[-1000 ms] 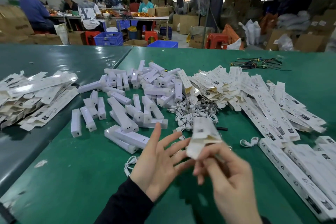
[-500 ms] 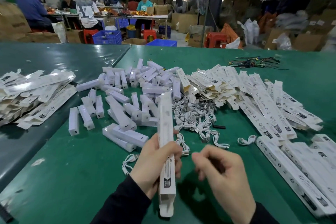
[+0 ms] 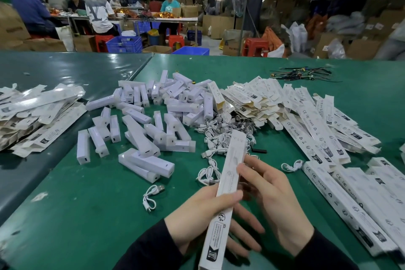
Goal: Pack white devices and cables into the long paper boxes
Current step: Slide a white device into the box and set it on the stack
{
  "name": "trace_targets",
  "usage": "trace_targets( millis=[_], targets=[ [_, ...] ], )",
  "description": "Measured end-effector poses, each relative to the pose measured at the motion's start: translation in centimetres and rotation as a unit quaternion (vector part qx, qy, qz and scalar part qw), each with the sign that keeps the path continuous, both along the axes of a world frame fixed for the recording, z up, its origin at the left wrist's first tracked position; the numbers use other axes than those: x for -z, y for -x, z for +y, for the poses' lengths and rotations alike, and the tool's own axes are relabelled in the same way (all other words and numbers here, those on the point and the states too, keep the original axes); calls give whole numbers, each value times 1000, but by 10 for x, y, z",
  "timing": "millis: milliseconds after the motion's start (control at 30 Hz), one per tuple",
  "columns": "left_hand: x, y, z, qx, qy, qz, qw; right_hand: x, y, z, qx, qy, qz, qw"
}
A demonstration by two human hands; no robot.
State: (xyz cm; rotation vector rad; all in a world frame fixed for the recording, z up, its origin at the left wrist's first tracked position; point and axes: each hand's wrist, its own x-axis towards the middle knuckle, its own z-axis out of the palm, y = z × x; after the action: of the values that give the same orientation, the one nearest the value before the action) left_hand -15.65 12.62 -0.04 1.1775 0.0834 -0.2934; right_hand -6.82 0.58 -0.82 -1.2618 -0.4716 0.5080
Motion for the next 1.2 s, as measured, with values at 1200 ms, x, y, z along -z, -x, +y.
trace_targets(
  millis=[1200],
  targets=[
    [11,-4,12,-180,-141,-81,970,0,1,-5,-71,79,-94,990]
  ],
)
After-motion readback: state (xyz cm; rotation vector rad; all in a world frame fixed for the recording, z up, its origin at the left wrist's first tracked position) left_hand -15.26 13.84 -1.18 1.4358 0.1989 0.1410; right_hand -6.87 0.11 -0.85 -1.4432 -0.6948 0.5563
